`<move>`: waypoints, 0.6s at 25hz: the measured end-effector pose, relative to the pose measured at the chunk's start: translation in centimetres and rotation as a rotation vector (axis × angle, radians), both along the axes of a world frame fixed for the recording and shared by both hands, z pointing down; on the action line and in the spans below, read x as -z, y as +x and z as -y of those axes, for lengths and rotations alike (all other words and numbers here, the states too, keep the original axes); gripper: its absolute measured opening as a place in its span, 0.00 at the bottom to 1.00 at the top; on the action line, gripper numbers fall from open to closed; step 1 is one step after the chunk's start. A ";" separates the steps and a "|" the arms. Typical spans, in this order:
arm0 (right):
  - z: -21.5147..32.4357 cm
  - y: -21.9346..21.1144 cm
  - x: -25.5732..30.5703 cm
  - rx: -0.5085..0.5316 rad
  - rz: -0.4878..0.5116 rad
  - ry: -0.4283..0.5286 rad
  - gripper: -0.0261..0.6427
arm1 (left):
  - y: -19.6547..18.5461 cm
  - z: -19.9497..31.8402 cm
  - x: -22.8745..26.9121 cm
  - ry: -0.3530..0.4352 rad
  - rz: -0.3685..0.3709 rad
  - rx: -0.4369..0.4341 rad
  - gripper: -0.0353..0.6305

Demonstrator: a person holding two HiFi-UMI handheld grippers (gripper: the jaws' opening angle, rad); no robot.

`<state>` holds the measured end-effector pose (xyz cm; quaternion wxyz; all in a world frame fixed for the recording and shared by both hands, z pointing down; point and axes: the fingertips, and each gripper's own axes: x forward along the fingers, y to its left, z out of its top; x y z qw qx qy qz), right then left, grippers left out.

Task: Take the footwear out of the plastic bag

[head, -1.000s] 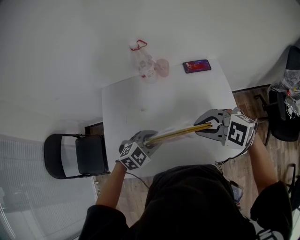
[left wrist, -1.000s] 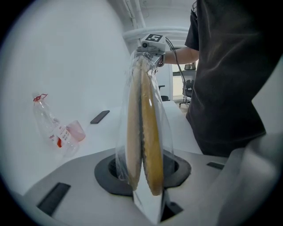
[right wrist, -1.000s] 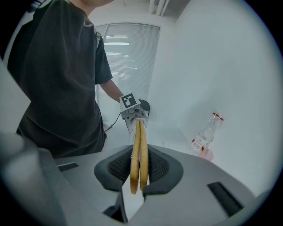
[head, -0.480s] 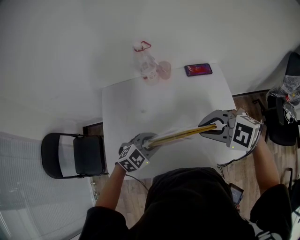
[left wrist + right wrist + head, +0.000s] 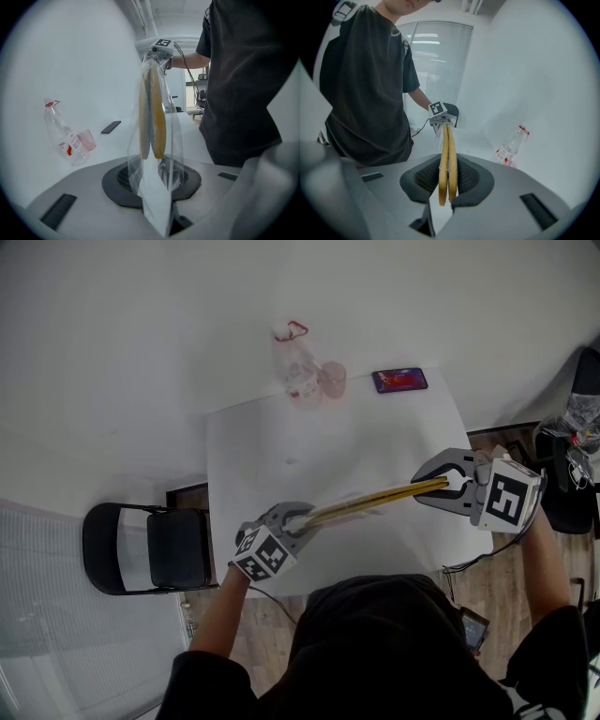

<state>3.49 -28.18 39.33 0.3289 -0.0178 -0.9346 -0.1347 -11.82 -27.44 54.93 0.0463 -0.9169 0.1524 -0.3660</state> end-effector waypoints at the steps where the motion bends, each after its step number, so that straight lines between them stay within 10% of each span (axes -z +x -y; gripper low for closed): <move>1: 0.2 0.4 0.3 -0.002 0.002 0.003 0.14 | -0.2 0.1 -0.1 0.010 0.018 0.003 0.20; 15: 1.6 2.0 2.4 -0.027 0.007 0.028 0.14 | -2.7 0.9 -0.3 0.008 0.025 0.062 0.09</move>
